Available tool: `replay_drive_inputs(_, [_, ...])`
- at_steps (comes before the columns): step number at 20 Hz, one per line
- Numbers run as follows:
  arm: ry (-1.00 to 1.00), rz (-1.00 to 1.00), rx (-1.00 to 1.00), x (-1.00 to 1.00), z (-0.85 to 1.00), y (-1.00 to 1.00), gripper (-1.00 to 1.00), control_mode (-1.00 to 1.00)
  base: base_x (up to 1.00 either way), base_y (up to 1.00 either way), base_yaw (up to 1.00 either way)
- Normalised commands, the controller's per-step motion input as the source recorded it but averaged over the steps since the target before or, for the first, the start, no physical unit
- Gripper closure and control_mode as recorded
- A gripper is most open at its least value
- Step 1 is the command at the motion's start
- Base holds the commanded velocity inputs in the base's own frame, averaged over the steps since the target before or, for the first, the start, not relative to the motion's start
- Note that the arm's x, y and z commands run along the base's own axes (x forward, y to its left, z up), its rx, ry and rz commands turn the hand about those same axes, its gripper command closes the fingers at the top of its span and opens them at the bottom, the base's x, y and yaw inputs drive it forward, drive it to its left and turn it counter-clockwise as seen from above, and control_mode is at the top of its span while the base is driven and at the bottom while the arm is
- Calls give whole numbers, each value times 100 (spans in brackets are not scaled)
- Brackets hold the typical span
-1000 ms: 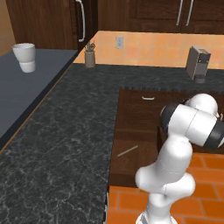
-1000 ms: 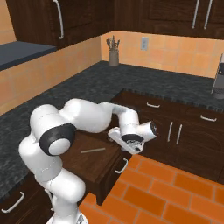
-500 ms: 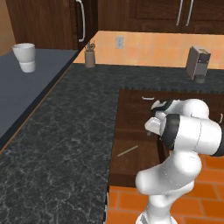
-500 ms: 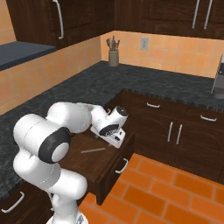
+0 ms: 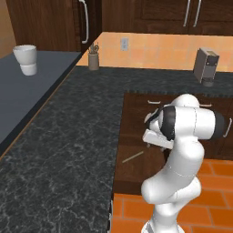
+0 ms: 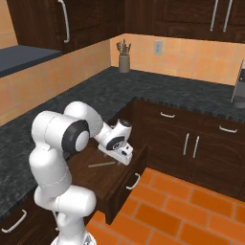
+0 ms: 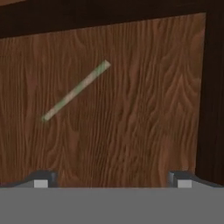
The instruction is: Take a straw from the drawer in front and place it inside the glass cup on the dining counter.
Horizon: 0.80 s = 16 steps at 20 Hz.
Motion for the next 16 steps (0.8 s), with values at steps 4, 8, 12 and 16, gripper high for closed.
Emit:
replay_drive_inputs(4, [3,0,-10,16,-54,0,-100,-100,0,0,0])
replay_drive_inputs(8, [0,0,-9,13,-50,0,-100,-100,0,0,0])
replay_drive_inputs(12, [0,0,-8,3,-47,-13,-100,-100,0,0,0])
replay_drive_inputs(16, [0,0,-9,-7,-35,-62,-100,-100,0,0,0])
